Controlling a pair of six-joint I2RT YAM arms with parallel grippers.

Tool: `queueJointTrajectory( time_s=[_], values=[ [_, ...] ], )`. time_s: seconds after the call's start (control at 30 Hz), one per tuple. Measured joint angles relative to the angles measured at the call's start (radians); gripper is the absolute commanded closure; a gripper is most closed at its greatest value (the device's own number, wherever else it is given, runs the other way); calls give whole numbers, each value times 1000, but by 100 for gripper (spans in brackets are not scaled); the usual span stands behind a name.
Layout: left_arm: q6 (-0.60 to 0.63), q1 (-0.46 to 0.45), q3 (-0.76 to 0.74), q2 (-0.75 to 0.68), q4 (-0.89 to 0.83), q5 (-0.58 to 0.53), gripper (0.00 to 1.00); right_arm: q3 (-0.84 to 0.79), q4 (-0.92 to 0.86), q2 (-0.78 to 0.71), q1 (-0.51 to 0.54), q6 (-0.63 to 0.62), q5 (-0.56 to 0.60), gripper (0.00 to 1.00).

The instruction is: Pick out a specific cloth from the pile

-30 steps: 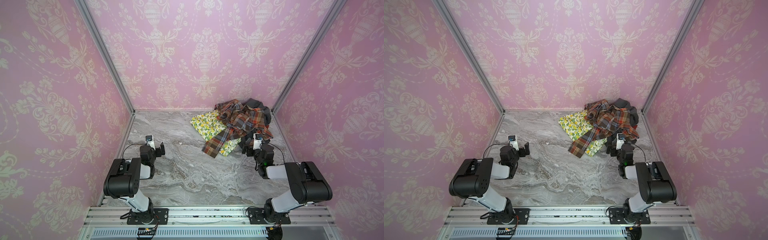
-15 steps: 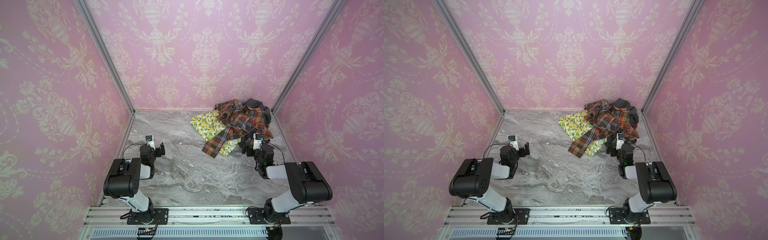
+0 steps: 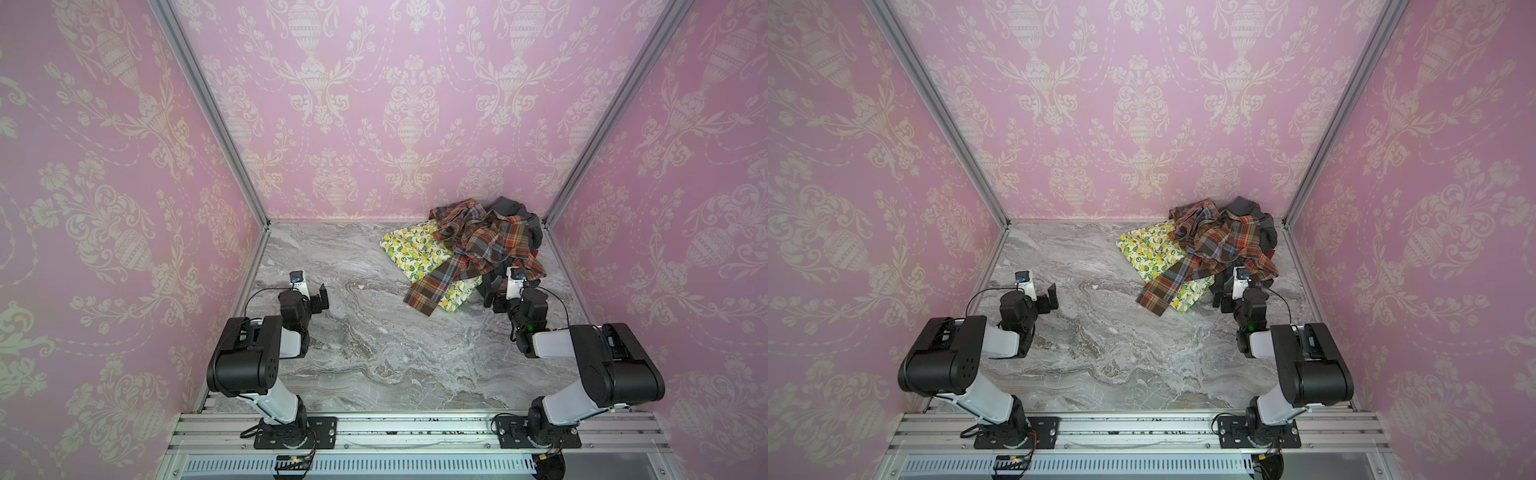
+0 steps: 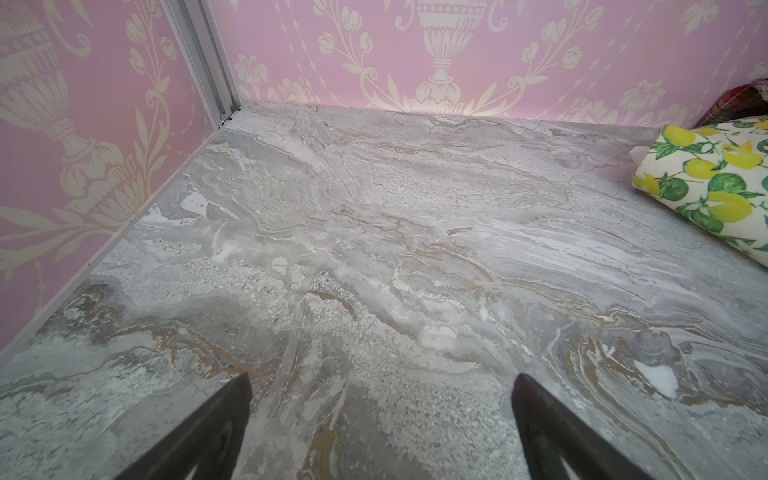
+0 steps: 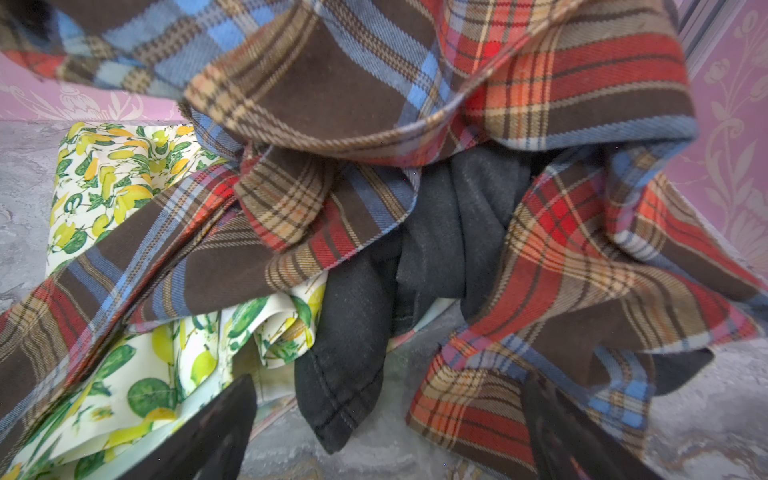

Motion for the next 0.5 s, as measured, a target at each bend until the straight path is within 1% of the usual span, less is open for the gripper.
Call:
queueJointTrajectory(
  time_s=[0.1, 0.5],
  values=[
    [0, -18, 0, 0, 0, -29, 1, 0, 0, 0, 0, 0, 0, 0],
    [10, -31, 0, 0, 0, -61, 1, -1, 5, 0, 0, 0, 1, 0]
  ],
)
